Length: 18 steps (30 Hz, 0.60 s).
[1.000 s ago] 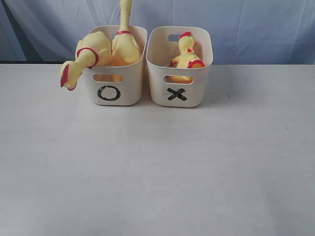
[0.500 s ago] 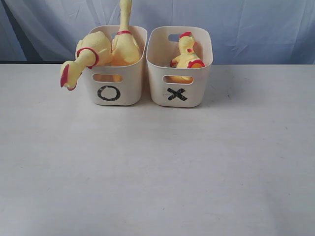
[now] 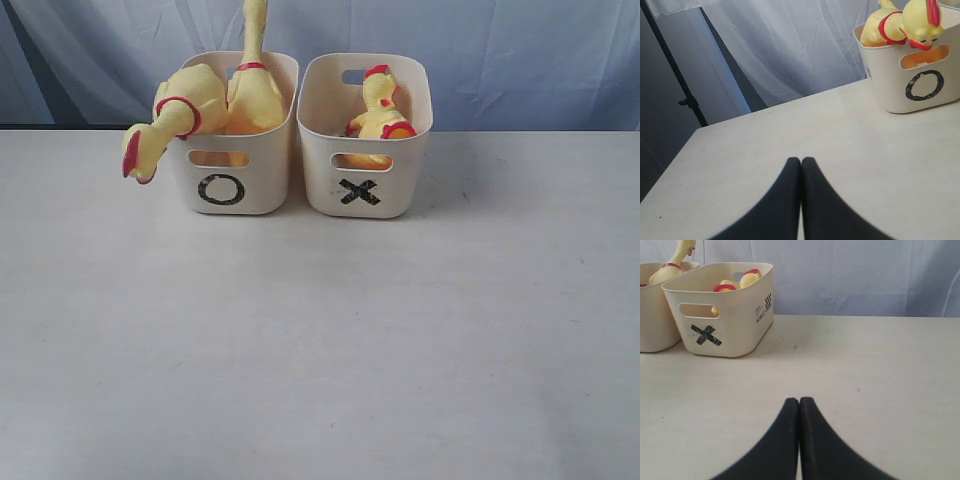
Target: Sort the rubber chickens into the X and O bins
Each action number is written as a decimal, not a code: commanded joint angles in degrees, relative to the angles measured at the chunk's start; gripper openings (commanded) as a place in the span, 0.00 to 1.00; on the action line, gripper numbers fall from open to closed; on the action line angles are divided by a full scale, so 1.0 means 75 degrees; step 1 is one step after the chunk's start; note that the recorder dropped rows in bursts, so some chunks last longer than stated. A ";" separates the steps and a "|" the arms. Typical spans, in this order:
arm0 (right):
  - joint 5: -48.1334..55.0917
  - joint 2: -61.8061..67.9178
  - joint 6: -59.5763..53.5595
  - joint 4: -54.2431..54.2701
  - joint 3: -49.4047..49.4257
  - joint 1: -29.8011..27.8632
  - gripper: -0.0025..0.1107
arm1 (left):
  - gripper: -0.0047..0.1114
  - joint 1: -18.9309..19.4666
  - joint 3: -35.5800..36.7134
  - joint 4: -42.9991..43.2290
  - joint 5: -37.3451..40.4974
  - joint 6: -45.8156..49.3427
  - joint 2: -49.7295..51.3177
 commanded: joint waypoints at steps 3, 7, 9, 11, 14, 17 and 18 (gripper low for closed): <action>-0.0039 -0.0039 -0.0008 -0.0012 0.0034 -0.0045 0.01 | 0.04 0.0034 0.0018 0.0028 -0.0008 0.0007 -0.0038; -0.0039 -0.0039 -0.0008 -0.0012 0.0034 -0.0045 0.01 | 0.04 0.0034 0.0018 0.0028 0.0010 0.0007 -0.0038; -0.0039 -0.0039 -0.0008 -0.0012 0.0034 -0.0045 0.01 | 0.04 0.0034 0.0018 0.0028 -0.0005 0.0007 -0.0038; -0.0039 -0.0039 -0.0008 -0.0012 0.0034 -0.0045 0.01 | 0.04 0.0034 0.0018 0.0028 -0.0005 0.0007 -0.0038; 0.0020 -0.0039 -0.0008 -0.0012 0.0034 -0.0045 0.01 | 0.04 0.0034 0.0018 0.0028 -0.0005 0.0007 -0.0038; 0.0020 -0.0039 -0.0008 -0.0012 0.0034 -0.0045 0.01 | 0.04 0.0034 0.0018 0.0028 -0.0005 0.0007 -0.0038; 0.0013 -0.0039 -0.0008 -0.0012 0.0034 0.0033 0.01 | 0.04 0.0034 0.0018 0.0028 -0.0005 0.0007 -0.0038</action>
